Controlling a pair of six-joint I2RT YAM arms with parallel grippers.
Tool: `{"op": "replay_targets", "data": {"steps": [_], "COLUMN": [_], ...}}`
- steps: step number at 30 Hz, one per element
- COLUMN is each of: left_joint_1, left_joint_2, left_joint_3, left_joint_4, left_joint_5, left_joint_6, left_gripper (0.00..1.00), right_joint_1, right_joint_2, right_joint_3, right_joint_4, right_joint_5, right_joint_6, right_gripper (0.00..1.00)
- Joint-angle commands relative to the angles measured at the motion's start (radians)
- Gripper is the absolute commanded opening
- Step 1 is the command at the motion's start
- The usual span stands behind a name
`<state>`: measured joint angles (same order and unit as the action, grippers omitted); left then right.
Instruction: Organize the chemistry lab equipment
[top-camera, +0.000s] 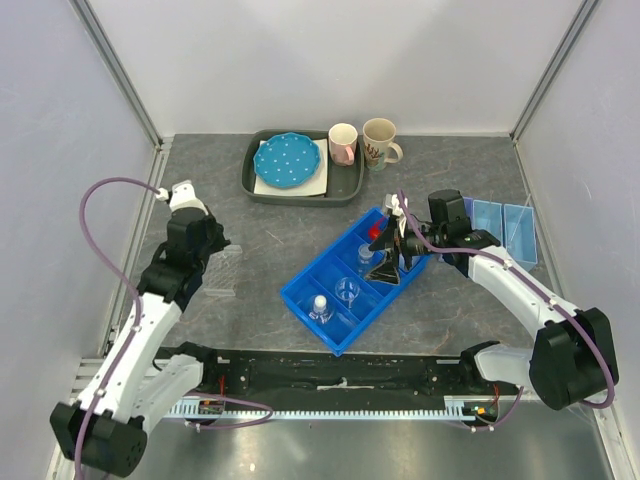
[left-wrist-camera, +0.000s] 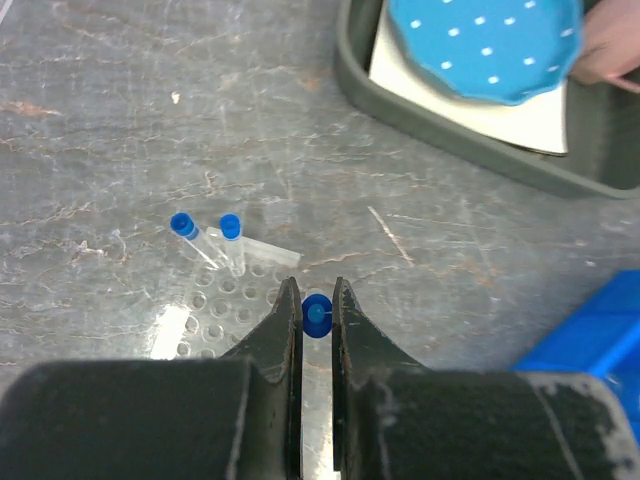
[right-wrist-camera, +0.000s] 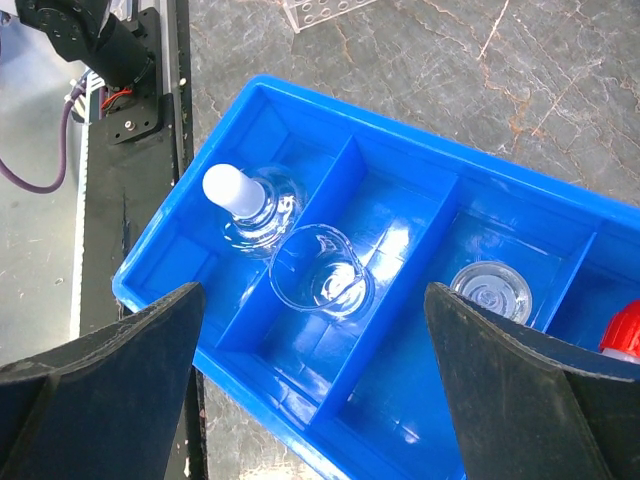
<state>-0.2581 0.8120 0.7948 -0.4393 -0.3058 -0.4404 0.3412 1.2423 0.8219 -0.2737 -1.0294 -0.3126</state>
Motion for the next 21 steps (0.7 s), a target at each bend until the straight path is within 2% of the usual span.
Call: {"op": "replay_targets", "data": {"steps": [1, 12, 21], "left_joint_1": [0.017, 0.048, 0.056], "left_joint_2": [0.075, 0.243, 0.346], "left_joint_3": [-0.048, -0.111, -0.112], "left_joint_4": [0.134, 0.29, 0.309], "left_joint_5": [-0.095, -0.104, -0.118], "left_joint_6": [0.06, 0.071, 0.055], "left_gripper": [0.02, 0.03, 0.04], "right_joint_1": [-0.01, -0.01, -0.01], "right_joint_2": [-0.017, -0.015, -0.012], "right_joint_3": [0.04, 0.042, 0.042], "right_joint_4": [0.002, -0.001, -0.002], "right_joint_5": [-0.009, -0.015, -0.012], "right_joint_6": [-0.036, -0.037, -0.04], "right_gripper": [0.98, 0.98, 0.98]}}
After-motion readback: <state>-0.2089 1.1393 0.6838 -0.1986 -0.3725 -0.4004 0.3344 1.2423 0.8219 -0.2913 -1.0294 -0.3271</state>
